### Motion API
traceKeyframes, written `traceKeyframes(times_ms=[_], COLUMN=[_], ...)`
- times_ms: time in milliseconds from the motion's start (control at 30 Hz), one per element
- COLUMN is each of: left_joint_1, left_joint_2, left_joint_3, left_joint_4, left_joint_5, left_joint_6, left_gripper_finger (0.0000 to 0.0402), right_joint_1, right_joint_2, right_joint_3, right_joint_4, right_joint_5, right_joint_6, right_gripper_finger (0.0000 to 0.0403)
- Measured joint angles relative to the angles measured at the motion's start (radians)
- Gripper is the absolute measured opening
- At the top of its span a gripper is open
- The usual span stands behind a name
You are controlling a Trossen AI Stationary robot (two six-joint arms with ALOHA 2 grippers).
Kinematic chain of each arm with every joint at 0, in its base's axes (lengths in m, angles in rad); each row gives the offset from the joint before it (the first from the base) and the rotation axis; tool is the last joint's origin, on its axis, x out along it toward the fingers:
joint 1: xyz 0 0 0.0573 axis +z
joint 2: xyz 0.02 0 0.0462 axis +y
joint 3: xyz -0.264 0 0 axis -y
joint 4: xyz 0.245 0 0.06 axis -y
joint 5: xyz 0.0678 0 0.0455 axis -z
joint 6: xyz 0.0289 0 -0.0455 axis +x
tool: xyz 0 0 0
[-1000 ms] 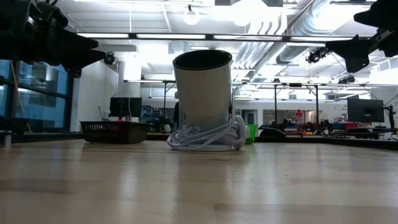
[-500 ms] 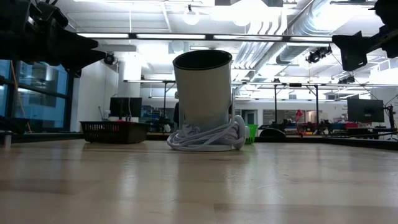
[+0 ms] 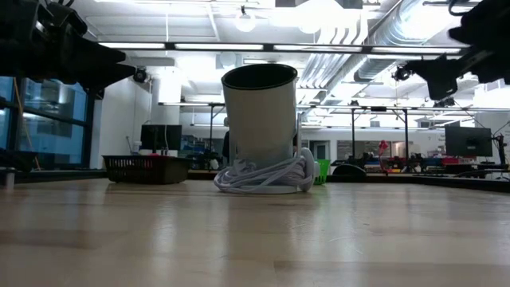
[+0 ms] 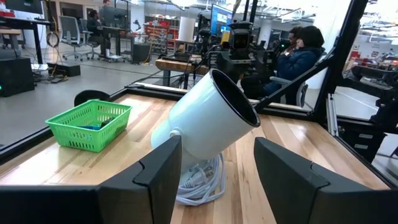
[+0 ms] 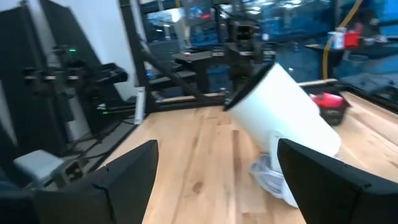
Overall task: Pick & Place Office items
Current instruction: Return to Home Position
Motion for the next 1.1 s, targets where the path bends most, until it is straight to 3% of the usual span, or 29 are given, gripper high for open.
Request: traceKeyframes(times_ms=[367,1100], left_joint_1=[0.0,0.0], left_joint_2=[0.0,0.0], left_joint_3=[0.0,0.0], left_joint_4=[0.0,0.0], left_joint_5=[0.0,0.0], left_joint_6=[0.0,0.0], left_gripper_finger=[0.0196,0.0196], right_joint_1=[-0.104,-0.109], right_joint_2=[0.077,0.079], right_joint_3=[0.0,-0.001], right_joint_4=[0.0,-0.002], right_joint_5=[0.008,-0.017], right_joint_6=[0.077,0.055], right_gripper_finger=[0.0317,0.0317])
